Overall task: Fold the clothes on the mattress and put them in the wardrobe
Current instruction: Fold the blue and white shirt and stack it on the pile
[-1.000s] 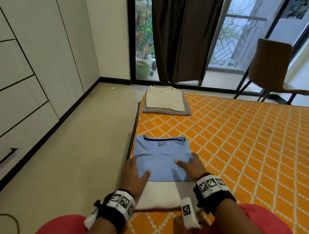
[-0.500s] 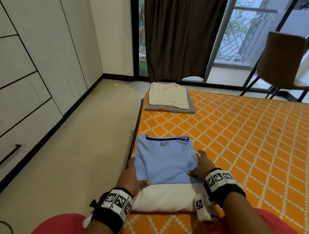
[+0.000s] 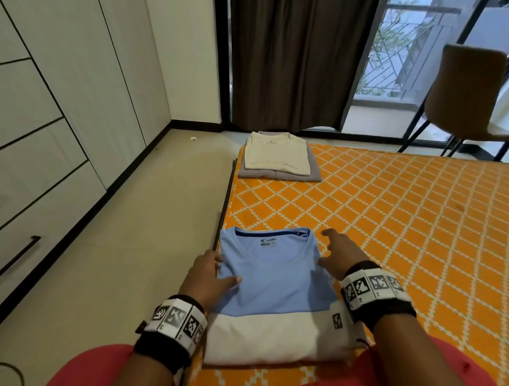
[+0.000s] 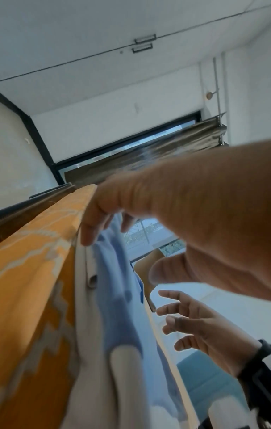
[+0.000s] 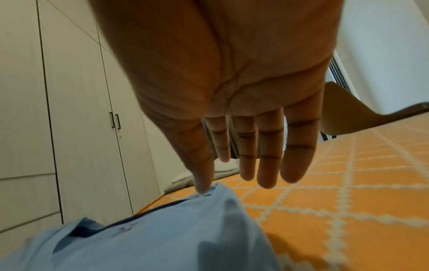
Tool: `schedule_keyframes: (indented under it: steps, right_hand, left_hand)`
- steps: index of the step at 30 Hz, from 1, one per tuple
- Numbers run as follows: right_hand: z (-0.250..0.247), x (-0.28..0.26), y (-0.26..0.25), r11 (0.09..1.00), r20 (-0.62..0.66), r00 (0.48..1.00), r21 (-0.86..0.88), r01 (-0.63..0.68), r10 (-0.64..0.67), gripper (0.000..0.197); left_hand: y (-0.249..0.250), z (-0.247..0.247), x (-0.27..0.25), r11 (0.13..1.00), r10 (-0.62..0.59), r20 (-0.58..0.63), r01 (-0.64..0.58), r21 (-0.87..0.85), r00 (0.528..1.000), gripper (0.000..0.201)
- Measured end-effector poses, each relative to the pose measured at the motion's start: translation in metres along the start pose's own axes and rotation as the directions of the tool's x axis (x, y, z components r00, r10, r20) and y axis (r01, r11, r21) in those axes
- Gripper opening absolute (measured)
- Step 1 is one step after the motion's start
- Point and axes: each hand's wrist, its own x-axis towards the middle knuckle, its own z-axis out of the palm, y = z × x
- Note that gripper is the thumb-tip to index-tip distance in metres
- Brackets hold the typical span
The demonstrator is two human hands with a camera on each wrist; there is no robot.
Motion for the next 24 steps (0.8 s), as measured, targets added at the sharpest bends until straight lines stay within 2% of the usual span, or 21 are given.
schedule_keyframes:
  steps: [3, 6, 12, 16, 20, 24]
  right_hand:
    - [-0.008, 0.013, 0.003, 0.997, 0.032, 0.999, 0.067, 0.03, -0.032, 0.056]
    - [-0.012, 0.027, 0.015, 0.977, 0.056, 0.998, 0.213, 0.005, -0.017, 0.048]
    - [-0.005, 0.05, 0.033, 0.91, 0.06, 0.997, 0.415, 0.015, -0.043, 0.035]
    - [0.005, 0.06, 0.022, 0.911, 0.069, 0.991, 0.405, 0.077, -0.114, 0.034]
    - [0.012, 0.064, 0.019, 0.926, 0.048, 0.991, 0.363, 0.1, -0.125, 0.012]
    - [0.006, 0.061, 0.017, 0.858, -0.009, 0.992, 0.501, 0.114, -0.126, 0.014]
  left_hand:
    - [0.0, 0.004, 0.011, 0.981, 0.079, -0.075, -0.091, -0.173, 0.994, 0.026]
    - [-0.002, 0.006, 0.022, 0.951, 0.085, -0.102, -0.112, -0.289, 0.991, 0.018]
    - [-0.002, 0.012, 0.046, 0.839, -0.052, -0.115, -0.019, -0.544, 0.992, 0.026]
    - [0.002, 0.015, 0.054, 0.815, -0.03, -0.203, -0.093, -0.572, 0.979, 0.03]
    - [-0.005, 0.021, 0.062, 0.781, -0.074, -0.101, -0.005, -0.624, 0.992, 0.037]
    - [-0.013, 0.025, 0.062, 0.818, -0.073, -0.097, 0.004, -0.575, 0.993, 0.042]
